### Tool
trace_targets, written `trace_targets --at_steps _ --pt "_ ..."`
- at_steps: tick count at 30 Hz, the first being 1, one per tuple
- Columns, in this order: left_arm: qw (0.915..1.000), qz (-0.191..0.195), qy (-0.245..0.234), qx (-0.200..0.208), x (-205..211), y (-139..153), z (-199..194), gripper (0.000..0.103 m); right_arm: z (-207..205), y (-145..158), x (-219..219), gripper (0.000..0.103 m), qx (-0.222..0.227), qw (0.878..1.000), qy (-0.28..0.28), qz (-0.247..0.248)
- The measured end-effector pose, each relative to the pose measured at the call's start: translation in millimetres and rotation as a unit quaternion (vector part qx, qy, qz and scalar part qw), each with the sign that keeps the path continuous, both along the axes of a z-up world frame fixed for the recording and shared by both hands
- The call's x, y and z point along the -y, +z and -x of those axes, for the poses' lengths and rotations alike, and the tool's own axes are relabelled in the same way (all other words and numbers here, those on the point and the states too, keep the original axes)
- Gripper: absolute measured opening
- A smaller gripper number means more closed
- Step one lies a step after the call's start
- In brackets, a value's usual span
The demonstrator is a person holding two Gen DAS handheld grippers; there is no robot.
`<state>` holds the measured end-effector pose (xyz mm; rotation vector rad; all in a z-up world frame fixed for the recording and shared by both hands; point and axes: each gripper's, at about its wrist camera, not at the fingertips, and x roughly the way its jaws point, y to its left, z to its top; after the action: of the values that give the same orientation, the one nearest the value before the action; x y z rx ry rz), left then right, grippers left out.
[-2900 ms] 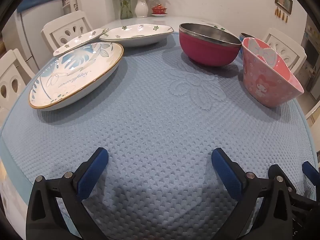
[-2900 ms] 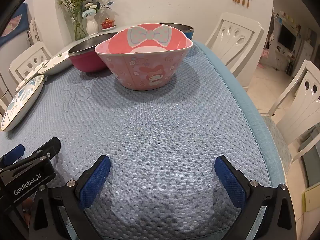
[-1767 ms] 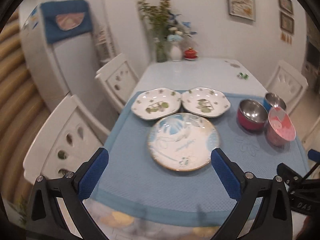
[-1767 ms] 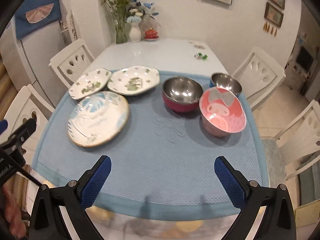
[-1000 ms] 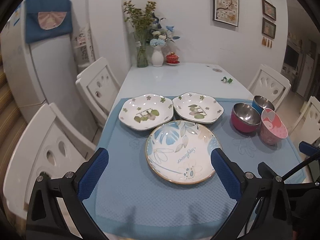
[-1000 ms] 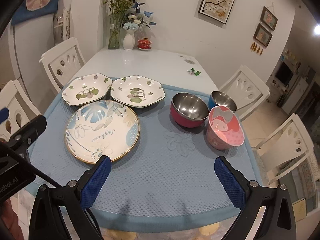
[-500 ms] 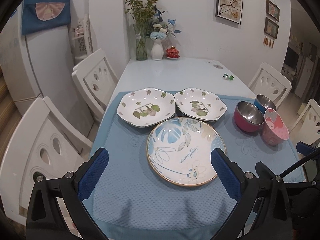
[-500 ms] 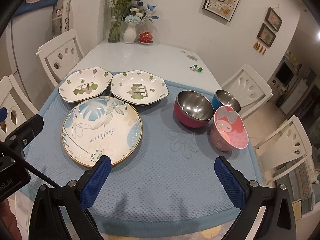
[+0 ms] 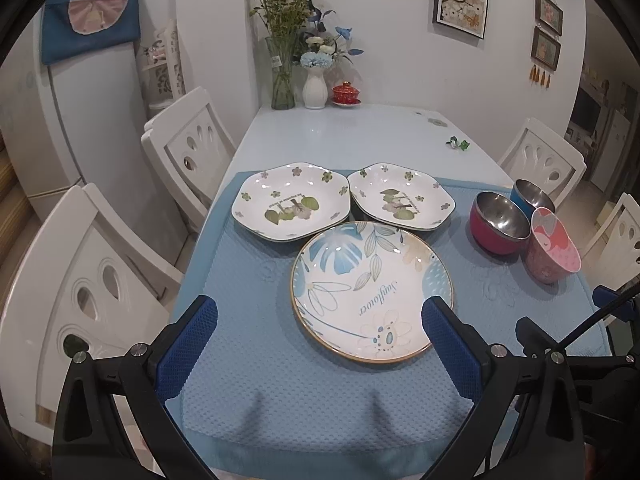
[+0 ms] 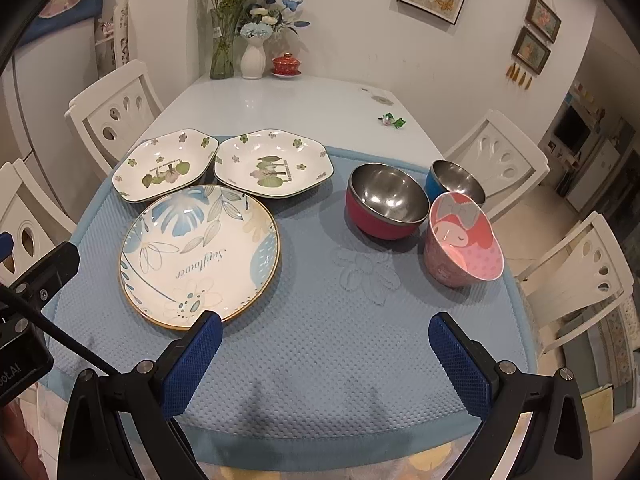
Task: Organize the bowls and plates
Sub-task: 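Move both tools toward the large blue-leaf plate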
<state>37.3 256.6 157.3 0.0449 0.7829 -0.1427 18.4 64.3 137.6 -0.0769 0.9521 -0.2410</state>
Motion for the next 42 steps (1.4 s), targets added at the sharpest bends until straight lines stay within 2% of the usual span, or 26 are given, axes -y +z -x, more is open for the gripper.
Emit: trace_targets --at_steps 42 --pt "0.9997 -0.006 -0.001 -0.024 6 -10 -5 0.102 -10 -10 18 0.102 -0.012 0.999 -0.012 -0.048"
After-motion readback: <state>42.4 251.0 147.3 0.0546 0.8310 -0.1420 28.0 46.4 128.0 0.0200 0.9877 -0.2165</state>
